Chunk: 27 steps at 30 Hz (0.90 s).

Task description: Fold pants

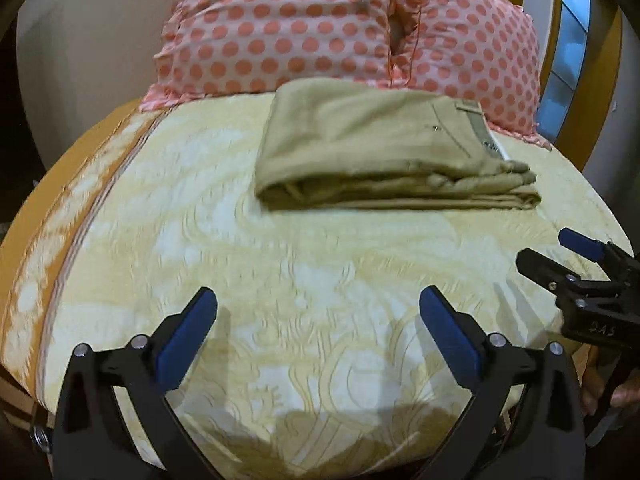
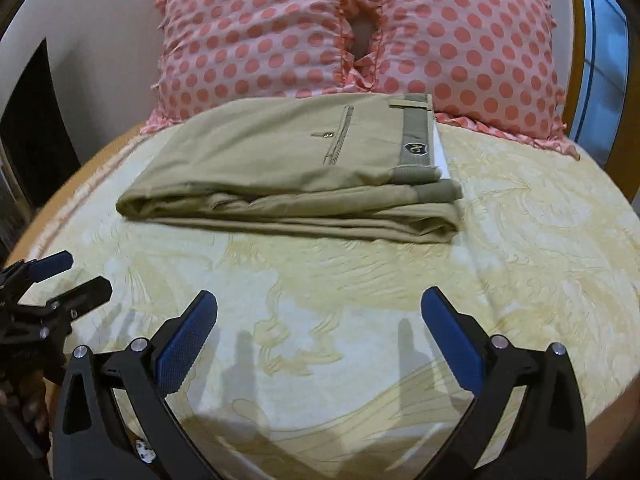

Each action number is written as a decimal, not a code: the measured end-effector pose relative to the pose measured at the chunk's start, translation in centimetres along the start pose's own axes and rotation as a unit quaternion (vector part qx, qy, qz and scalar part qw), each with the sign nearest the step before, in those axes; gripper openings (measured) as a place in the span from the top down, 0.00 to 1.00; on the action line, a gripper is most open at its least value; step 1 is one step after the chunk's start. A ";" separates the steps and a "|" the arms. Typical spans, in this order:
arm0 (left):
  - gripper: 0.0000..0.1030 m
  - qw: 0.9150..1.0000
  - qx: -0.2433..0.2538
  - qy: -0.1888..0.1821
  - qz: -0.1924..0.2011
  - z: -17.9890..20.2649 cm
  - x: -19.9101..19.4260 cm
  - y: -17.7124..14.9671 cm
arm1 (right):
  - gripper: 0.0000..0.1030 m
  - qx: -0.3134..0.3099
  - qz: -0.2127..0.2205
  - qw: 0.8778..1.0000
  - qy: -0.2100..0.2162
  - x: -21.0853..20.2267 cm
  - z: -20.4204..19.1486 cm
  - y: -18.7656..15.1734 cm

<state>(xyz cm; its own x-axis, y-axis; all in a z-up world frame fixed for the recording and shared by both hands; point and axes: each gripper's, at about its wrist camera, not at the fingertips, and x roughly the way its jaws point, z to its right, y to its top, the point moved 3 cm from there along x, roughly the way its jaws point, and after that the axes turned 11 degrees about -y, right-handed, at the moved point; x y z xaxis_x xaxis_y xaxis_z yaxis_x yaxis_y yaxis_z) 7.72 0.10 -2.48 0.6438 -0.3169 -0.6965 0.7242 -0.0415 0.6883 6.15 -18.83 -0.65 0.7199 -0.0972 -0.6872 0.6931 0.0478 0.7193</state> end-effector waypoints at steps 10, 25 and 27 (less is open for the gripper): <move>0.02 0.999 0.031 0.032 0.020 0.0 -2.1 -2.6 | 0.01 0.023 0.004 0.999 -0.026 -0.1 -0.7 -1.9; 0.02 0.999 0.030 0.033 0.024 0.0 -2.2 -2.7 | 0.01 0.024 0.006 0.999 -0.027 0.0 -0.6 -1.8; 0.02 0.999 0.031 0.033 0.024 0.0 -2.2 -2.7 | 0.01 0.024 0.006 0.999 -0.028 0.0 -0.7 -1.8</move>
<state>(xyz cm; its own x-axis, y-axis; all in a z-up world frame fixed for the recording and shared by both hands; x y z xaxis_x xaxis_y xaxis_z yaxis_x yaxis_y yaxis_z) 4.36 0.93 -2.86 0.6938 -0.2571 -0.6727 0.6768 -0.0862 0.7311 4.96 -18.26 -2.00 0.7243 -0.1517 -0.6726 0.6805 0.0009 0.7327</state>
